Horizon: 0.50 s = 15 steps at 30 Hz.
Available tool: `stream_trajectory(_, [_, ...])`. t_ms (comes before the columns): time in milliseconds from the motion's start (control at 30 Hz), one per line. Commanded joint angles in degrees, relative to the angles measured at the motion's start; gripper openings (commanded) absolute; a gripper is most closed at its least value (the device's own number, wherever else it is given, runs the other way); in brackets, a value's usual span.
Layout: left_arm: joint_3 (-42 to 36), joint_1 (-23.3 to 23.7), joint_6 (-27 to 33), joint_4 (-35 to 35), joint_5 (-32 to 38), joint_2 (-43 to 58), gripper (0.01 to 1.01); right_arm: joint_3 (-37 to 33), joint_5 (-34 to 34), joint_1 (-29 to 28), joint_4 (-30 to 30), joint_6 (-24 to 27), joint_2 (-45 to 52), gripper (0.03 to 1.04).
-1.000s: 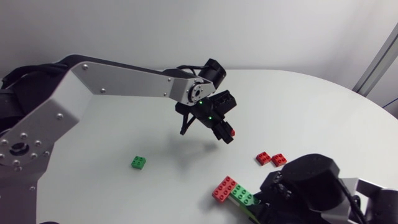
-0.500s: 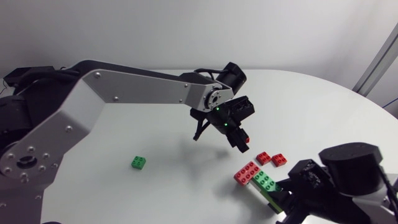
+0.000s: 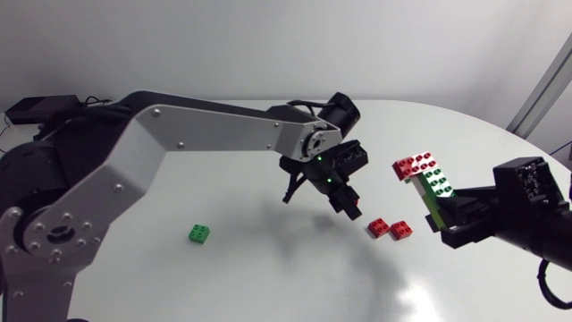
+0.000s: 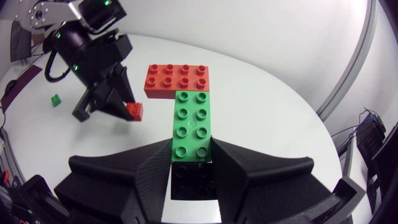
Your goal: Separate the duplo bricks
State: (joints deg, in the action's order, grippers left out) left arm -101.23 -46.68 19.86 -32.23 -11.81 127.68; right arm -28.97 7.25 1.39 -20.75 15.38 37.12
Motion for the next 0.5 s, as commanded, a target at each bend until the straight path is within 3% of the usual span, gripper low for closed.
stream_trajectory(0, [-2.83,-1.93,-0.96,-0.82,0.74,2.66,0.344,-2.14,0.49,-2.00,2.38,-1.93,1.20,0.21])
stream_trajectory(167, [-4.94,-3.33,-1.75,-2.40,1.88,4.51,0.351,-2.05,0.66,-4.02,4.93,-3.51,1.46,0.21])
stream_trajectory(267, [-6.08,-3.95,-1.75,-4.42,3.29,5.74,0.482,-2.49,1.63,-5.34,5.28,-4.04,1.46,0.21])
stream_trajectory(467, [-8.37,-4.65,-2.28,-8.55,3.73,7.32,0.484,-2.76,2.25,-6.13,5.46,-4.48,1.11,0.21])
